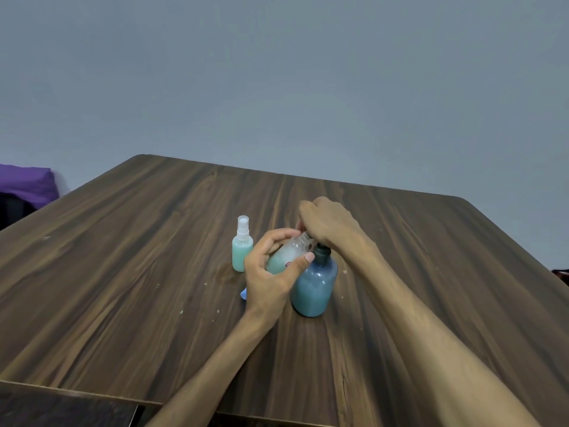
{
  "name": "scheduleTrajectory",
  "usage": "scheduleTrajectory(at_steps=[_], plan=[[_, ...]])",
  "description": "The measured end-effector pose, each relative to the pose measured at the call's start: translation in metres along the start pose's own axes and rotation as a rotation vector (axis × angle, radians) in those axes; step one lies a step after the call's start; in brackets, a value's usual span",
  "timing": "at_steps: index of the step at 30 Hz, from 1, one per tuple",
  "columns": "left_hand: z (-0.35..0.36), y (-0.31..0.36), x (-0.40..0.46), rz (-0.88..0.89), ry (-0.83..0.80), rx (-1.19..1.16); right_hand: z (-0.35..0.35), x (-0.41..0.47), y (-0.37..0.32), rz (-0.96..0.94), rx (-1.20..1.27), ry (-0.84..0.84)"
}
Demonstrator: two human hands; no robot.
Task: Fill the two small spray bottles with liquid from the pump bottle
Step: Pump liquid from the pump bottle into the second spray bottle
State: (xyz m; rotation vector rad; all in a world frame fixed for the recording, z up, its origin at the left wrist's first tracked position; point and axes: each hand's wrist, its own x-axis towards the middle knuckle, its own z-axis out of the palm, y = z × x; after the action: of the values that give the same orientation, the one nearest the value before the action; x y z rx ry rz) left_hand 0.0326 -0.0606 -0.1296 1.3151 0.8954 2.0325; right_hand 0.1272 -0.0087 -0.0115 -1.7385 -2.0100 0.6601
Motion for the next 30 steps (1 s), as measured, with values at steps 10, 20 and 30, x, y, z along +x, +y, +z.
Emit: scheduleTrajectory(at_steps=[10, 20, 30], plan=[[-0.0013, 0.0019, -0.0026, -0.02, -0.001, 0.002, 0.0019, 0.0037, 0.0044, -0.023, -0.074, 0.01], [-0.0022, 0.0002, -0.0008, 0.004, 0.017, -0.015, 0.0041, 0.0094, 0.0055, -0.04, -0.081, 0.033], [-0.0024, -0.0021, -0.0003, -0.02, -0.016, -0.01, 0.0034, 0.0043, 0.0027, -0.019, -0.054, -0.03]])
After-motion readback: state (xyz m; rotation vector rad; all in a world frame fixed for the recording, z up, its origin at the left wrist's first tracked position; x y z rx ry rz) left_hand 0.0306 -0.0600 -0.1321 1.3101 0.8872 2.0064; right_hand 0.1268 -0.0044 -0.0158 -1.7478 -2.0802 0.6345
